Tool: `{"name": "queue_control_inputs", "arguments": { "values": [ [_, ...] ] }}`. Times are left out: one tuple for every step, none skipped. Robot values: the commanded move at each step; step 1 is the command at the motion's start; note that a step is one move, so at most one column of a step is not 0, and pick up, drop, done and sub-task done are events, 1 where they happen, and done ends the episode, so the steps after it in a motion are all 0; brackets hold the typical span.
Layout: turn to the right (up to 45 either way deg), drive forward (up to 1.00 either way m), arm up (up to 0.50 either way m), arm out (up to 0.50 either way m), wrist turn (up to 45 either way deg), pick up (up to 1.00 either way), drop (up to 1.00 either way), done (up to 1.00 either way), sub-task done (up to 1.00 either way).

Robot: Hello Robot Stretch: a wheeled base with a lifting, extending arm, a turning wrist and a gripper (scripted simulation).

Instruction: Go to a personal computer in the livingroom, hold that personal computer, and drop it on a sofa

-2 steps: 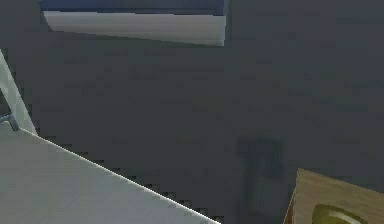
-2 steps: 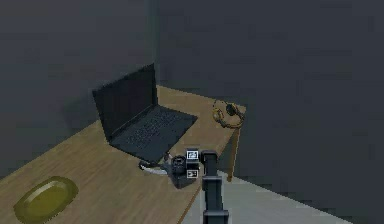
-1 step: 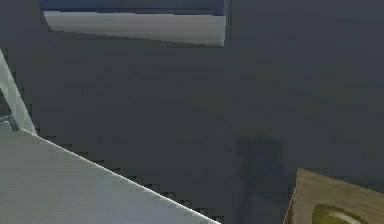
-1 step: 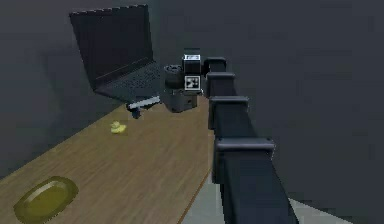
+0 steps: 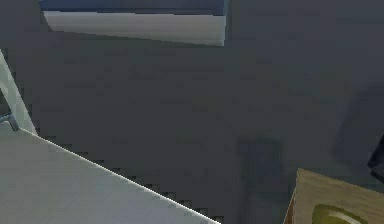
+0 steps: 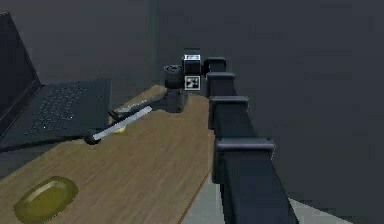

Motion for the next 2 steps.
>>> {"name": "queue_control_inputs", "arguments": {
  "values": [
    [0.0, 0.0, 0.0, 0.0, -45.0, 0.0, 0.0, 0.0, 0.0],
    [0.0, 0.0, 0.0, 0.0, -6.0, 0.0, 0.0, 0.0, 0.0]
  ]
}}
